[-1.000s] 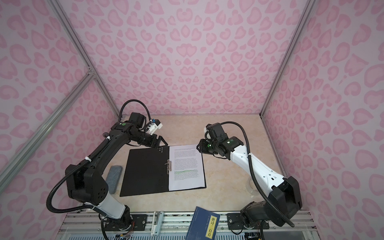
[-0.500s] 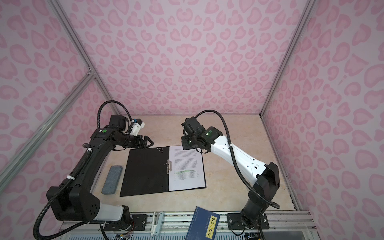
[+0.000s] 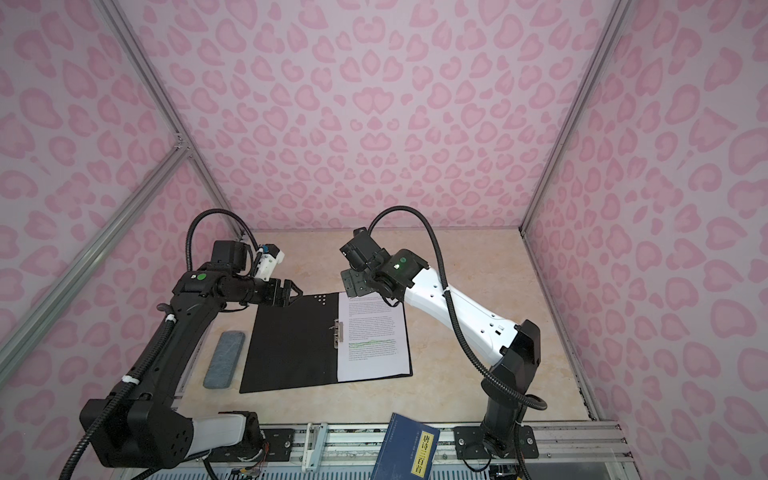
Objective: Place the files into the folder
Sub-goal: 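Lift both grippers higher above the open folder, then move both grippers inward toward the folder's spine and clip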
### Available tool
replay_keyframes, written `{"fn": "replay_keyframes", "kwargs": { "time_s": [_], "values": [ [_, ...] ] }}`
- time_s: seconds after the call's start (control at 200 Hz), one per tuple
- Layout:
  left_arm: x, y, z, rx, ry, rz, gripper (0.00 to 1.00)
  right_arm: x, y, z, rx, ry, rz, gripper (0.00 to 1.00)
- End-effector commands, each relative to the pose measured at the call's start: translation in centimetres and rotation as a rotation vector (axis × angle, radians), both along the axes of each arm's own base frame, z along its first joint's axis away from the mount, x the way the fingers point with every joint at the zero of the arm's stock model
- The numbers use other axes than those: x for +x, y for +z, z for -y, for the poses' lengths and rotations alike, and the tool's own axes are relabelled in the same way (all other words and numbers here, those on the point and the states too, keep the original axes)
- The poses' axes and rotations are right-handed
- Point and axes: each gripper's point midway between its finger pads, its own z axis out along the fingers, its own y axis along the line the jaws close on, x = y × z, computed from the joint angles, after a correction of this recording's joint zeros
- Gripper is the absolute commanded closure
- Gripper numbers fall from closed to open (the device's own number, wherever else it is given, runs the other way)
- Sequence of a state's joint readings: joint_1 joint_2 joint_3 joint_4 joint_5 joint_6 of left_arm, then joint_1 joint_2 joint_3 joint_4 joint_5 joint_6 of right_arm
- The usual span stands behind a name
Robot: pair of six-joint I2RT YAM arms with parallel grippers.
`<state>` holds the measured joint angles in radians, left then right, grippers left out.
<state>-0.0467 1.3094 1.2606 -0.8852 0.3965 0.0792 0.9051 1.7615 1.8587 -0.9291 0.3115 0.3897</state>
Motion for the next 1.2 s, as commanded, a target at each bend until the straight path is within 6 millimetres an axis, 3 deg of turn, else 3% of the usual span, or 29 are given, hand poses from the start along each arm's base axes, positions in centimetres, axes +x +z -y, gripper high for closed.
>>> {"fn": "replay_keyframes", "kwargs": {
  "time_s": [0.0,0.08,0.22,0.415,0.58,0.865,1.195],
  "values": [
    [0.5,0.7,0.1,-0.013,0.002,0.041,0.12,1.2,1.2,3.6,-0.131,-0.173,0.135,0.01],
    [0.6,0.8,0.2,-0.022,0.007,0.046,0.12,1.2,1.0,5.5,-0.114,-0.243,0.129,0.01],
    [0.5,0.8,0.2,-0.024,0.007,0.044,0.12,1.0,0.7,5.5,-0.038,-0.198,0.121,0.01],
    [0.2,0.1,-1.4,0.054,0.074,0.002,0.12,-0.1,0.0,4.8,-0.017,-0.125,0.035,0.19],
    [-0.8,-2.6,-2.2,0.100,0.078,-0.136,0.13,-2.6,-2.1,1.8,0.015,0.027,-0.158,0.26],
    [-2.3,-6.7,-0.9,0.049,-0.017,-0.265,0.17,-6.4,-6.3,-4.7,0.081,0.169,-0.426,0.30],
    [-2.4,-9.6,-0.9,0.056,-0.061,-0.320,0.19,-7.7,-12.3,-9.5,-0.023,0.224,-0.588,0.45]
  ]
}}
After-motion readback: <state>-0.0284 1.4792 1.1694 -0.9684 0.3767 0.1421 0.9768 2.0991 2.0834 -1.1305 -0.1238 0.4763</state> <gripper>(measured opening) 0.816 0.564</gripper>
